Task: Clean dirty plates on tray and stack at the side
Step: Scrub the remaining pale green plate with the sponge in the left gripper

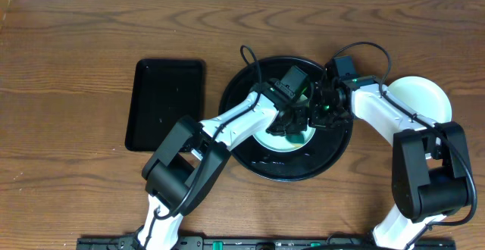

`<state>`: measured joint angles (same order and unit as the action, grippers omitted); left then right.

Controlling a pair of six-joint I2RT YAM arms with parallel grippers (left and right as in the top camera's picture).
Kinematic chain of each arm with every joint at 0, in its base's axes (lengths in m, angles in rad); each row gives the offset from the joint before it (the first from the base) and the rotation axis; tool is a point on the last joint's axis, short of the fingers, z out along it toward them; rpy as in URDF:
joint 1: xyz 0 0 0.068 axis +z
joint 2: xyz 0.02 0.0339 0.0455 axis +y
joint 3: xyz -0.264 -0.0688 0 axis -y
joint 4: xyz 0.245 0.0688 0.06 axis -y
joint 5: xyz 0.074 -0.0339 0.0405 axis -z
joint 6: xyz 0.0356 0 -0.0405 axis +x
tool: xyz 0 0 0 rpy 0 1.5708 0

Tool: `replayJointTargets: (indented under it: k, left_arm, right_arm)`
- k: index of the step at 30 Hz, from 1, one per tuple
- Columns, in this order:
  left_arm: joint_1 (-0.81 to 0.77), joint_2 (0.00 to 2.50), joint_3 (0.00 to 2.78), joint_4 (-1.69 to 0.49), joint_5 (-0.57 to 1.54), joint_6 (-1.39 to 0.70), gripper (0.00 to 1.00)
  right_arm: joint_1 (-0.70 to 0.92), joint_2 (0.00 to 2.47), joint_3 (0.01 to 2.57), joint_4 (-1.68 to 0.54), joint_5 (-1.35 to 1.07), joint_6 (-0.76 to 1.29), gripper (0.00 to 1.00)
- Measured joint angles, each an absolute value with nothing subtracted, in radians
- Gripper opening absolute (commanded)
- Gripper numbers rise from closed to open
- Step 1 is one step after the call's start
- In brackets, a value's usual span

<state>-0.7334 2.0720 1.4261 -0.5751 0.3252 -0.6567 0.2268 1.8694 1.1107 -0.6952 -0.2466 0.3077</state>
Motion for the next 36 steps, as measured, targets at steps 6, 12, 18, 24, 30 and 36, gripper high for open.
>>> replayJointTargets:
  k: [6,12,18,24,30,36]
  left_arm:
    - [-0.707,2.054,1.439,-0.748,0.14,-0.641,0.07]
    - [-0.696,2.051,1.46,-0.822,-0.133,-0.618,0.08]
    - [-0.702,2.052,1.472,-0.791,-0.187,-0.598,0.08]
    - [-0.678,2.064,1.463,-0.645,0.065,-0.636,0.08]
    - [-0.673,2.077,1.45,-0.562,0.246,-0.704,0.08]
    - [-0.722,2.087,1.45,-0.549,0.36,-0.733,0.08]
  right_arm:
    - [0.227,1.869,1.111,-0.696,-0.247,0.308,0.01]
    - [0.229,1.869,1.111,-0.702,-0.258,0.308,0.01]
    - [0.23,1.869,1.111,-0.702,-0.266,0.311,0.01]
    - [0.23,1.87,1.111,-0.701,-0.263,0.311,0.01]
    - [0.228,1.87,1.111,-0.699,-0.251,0.311,0.01]
    - [0.228,1.87,1.111,-0.699,-0.249,0.311,0.01]
